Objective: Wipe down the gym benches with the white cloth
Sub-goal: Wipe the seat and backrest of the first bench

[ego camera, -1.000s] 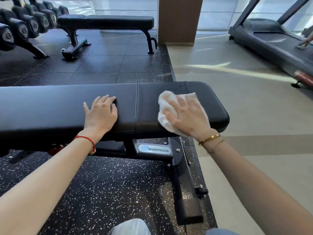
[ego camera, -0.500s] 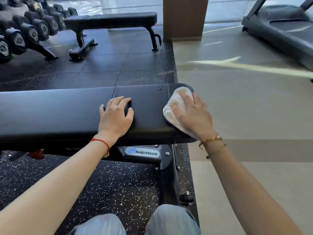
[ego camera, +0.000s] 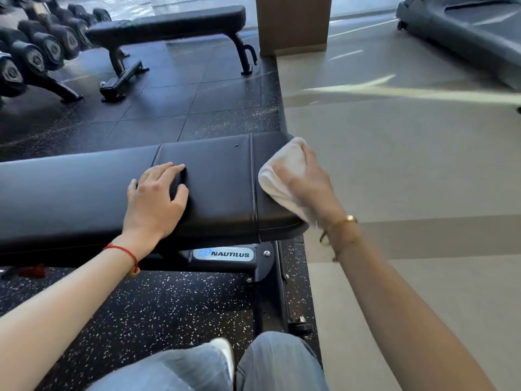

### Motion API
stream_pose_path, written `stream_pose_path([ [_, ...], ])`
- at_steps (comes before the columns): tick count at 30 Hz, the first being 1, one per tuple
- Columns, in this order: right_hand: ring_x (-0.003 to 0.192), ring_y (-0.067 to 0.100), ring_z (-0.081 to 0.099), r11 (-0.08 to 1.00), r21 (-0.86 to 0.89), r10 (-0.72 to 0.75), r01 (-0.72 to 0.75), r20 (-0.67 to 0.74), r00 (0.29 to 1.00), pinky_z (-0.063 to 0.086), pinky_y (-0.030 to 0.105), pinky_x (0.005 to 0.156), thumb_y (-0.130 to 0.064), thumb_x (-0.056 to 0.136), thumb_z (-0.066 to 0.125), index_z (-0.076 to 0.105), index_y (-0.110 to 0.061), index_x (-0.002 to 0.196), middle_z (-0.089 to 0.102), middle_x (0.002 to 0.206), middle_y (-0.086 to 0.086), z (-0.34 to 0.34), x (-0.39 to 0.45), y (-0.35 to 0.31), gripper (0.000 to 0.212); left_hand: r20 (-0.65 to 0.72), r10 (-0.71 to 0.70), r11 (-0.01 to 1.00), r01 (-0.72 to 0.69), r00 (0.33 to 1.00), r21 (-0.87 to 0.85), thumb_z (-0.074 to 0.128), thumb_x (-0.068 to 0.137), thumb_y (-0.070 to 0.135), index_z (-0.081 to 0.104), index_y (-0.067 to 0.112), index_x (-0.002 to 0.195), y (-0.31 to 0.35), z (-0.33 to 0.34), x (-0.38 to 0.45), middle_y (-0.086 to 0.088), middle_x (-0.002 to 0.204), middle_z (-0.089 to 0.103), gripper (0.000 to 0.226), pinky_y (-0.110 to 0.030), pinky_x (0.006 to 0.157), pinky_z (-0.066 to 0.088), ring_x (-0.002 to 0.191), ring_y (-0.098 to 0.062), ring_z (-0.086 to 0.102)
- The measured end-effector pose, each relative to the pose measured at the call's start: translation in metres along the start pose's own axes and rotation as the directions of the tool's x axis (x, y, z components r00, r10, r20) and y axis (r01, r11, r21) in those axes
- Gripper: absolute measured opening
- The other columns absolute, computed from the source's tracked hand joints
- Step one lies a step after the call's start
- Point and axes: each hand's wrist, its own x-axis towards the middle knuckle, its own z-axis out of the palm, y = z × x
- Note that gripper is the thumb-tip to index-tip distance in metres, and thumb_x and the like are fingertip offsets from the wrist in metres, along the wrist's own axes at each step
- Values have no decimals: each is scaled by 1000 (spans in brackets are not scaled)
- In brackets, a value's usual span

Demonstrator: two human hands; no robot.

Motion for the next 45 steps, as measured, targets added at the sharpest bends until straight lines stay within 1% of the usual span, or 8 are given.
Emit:
stream_pose_path([
  [6, 135, 26, 45, 996, 62, 60, -68, 120, 991, 32, 28, 108, -45, 92, 65, 25, -29, 154, 47, 148, 7, -2, 46, -10, 76, 4, -3, 1000, 3, 1000, -9, 53, 95, 21, 57, 21, 136, 3, -1, -2, -5, 146, 52, 42, -55, 117, 27, 140, -24, 42],
  [12, 100, 11, 45, 996, 81, -34, 28, 68, 997, 32, 26, 90, -47, 88, 63, 19, -50, 149, 46, 112, -10, -8, -43, 15, 75, 8, -13, 1000, 13, 1000, -7, 53, 95, 20, 56, 20, 137, 5, -2, -4, -7, 147, 51, 42, -55, 117, 27, 140, -26, 42],
  [16, 117, 20, 49, 998, -17, -56, 58, 83, 995, 33, 26, 94, -50, 84, 67, 22, -44, 149, 47, 130, 0, -9, -27, 6, 78, 7, -22, 1000, 22, 1000, 0, 53, 96, 20, 56, 19, 138, 7, -3, -4, -7, 148, 50, 42, -54, 117, 27, 141, -25, 41],
  [22, 138, 35, 39, 929, -344, -72, 139, 201, 977, 30, 36, 111, -54, 91, 59, 17, -33, 156, 17, 160, 11, -2, 24, -20, 81, 7, -20, 1000, 20, 1000, 7, 52, 95, 20, 56, 20, 138, 7, -2, -4, -7, 148, 51, 42, -54, 117, 27, 141, -25, 41],
  [28, 142, 32, 31, 955, -231, -162, 185, 115, 980, 27, 40, 116, -58, 91, 52, 19, -38, 154, 18, 160, 7, -8, -62, 1, 74, 1, -23, 1000, 23, 1000, 10, 52, 96, 22, 56, 20, 137, 7, -2, -4, -7, 147, 52, 42, -56, 116, 28, 140, -25, 42],
  [31, 146, 39, 15, 738, -533, -400, 414, 149, 904, 15, 52, 121, -61, 91, 45, 27, -30, 154, 23, 158, 12, -1, -103, 9, 73, -5, -25, 1000, 25, 1000, 2, 52, 95, 22, 57, 20, 136, 5, -2, -4, -7, 146, 52, 41, -57, 116, 28, 140, -25, 42],
  [36, 140, 40, 30, 416, -696, -436, 585, 412, 800, 14, 51, 120, -68, 96, 28, 32, -33, 153, 31, 157, 9, 9, -79, -18, 67, 6, -20, 1000, 20, 1000, 7, 52, 96, 22, 56, 20, 137, 3, 0, -2, -7, 147, 51, 42, -57, 116, 27, 141, -24, 41],
  [45, 147, 37, 19, 433, -743, -234, 510, 454, 860, 6, 51, 121, -52, 100, 18, 17, -28, 156, 15, 164, 11, 43, 36, -53, 61, -8, 19, 998, -19, 1000, 57, 43, 83, 43, 58, 22, 132, -24, -14, 28, -3, 135, 57, 56, -48, 107, 34, 130, -27, 47],
])
